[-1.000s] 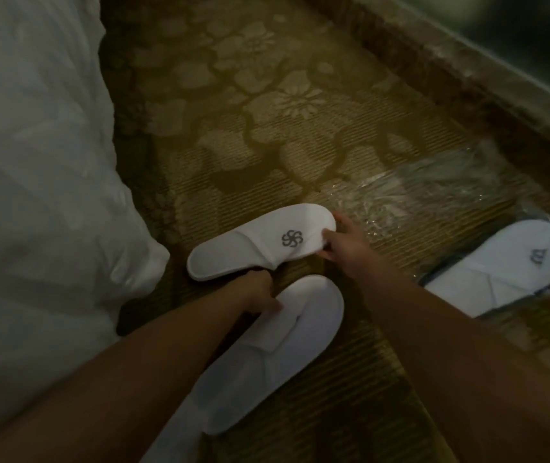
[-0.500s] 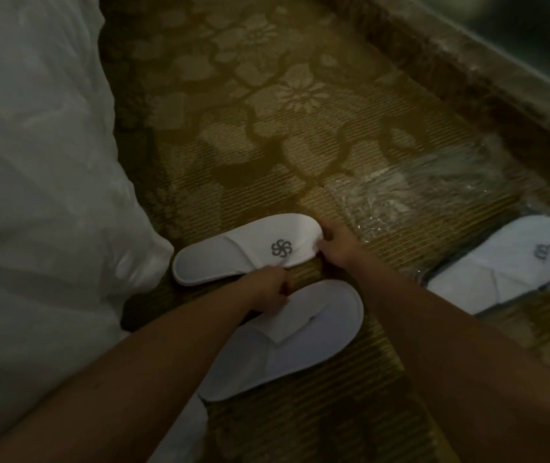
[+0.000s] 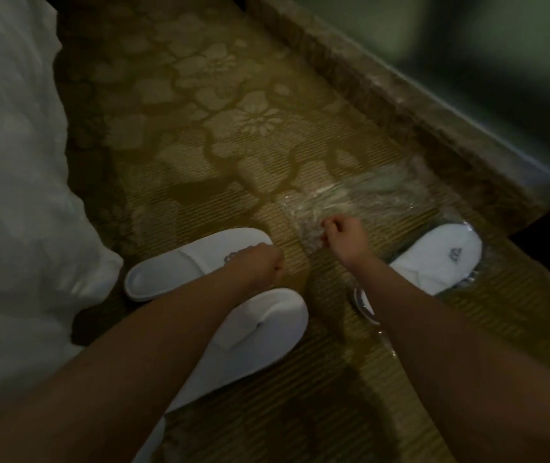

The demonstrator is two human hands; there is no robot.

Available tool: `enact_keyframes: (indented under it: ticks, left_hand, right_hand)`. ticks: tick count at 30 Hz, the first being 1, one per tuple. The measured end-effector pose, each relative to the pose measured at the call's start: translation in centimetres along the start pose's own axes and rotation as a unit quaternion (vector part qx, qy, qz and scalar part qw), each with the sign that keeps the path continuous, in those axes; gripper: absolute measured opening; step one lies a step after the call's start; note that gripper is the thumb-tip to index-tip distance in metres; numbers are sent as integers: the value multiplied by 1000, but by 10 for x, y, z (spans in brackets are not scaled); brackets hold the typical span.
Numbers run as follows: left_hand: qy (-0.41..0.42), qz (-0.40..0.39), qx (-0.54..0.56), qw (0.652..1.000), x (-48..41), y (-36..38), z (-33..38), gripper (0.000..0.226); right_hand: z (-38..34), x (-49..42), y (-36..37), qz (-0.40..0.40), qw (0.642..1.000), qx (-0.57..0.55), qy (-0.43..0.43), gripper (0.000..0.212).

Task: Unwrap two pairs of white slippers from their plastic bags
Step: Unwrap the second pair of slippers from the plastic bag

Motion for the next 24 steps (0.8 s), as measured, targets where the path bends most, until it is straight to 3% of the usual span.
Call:
enact_keyframes:
  ticks: [7, 12, 18, 21, 24]
  left_hand:
    - [78, 12, 25, 997, -19, -4, 95, 20]
    - [112, -12, 25, 993, -32, 15, 158, 39]
    - [65, 1, -57, 996, -46, 39, 179, 64]
    - [41, -28, -3, 999, -50, 55, 170, 76]
    - [19, -72, 62, 995, -56, 71, 163, 88]
  right_hand:
    - [27, 11, -78, 41, 999, 17, 10, 25]
    - [79, 31, -143, 88, 991, 65, 77, 24]
    - [123, 43, -182, 104, 979, 82, 157, 32]
    - [137, 46, -188, 92, 971, 88, 202, 42]
    - [154, 53, -172, 32, 968, 33, 248, 55]
Point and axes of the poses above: each hand's wrist, its own x-axis away from the middle knuckle, its own y-axis out of the palm, z = x × y, the point moved 10 cm from there along -x, towards the middle knuckle, and after that the axes turned 3 degrees about -y, right-handed, at the moved point
